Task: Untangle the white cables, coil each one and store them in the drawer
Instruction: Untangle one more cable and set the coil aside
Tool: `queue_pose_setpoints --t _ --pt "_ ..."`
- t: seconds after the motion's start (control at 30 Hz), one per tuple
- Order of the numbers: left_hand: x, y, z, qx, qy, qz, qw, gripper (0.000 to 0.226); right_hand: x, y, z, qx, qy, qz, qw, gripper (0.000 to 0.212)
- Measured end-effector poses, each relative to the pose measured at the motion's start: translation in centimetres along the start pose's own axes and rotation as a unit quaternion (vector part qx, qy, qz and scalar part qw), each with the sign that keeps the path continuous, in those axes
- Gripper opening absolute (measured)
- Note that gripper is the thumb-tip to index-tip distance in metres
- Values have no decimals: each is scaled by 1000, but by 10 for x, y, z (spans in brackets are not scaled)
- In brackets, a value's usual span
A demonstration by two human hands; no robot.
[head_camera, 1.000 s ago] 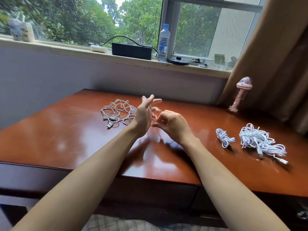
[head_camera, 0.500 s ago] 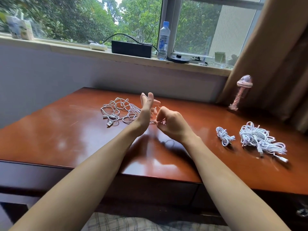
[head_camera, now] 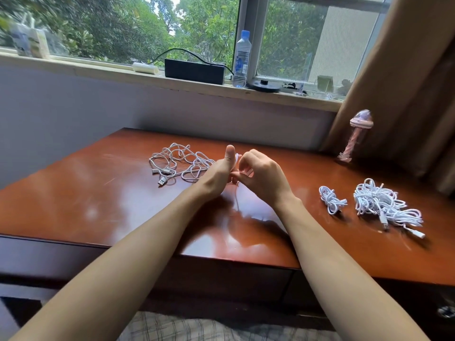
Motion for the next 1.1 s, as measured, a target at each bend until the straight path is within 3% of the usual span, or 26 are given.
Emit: queue_pose_setpoints --t 0.27,0.43,0.53,0.63,0.8,0.93,1.1 --pt "1 0 -12 43 45 14 998 120 -1 9 3 82 -43 0 996 34" --pt "-3 5 -23 38 103 12 994 83 -2 15 13 77 -86 30 993 30" --pt "-5 7 -24 98 108 12 989 75 -3 15 12 53 -63 31 996 16" --pt "-7 9 -27 121 113 27 986 42 -7 20 6 37 -39 63 997 7" --pt "-11 14 -20 178 76 27 981 29 -8 27 4 18 -30 99 994 13" --pt "-15 20 -13 133 46 45 989 27 -8 32 3 -82 -20 111 990 11" --pt "-17 13 -1 80 -35 6 996 32 -9 36 2 -109 -24 121 986 6"
Point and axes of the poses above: each hand's wrist, its own x-axis towards the middle knuckle, its own z-axis out of the palm, y = z × x, the point moved 6 cm from there along x, towards the middle knuckle, and after that the axes turned 6 degrees about -y, right-handed, at the moved point
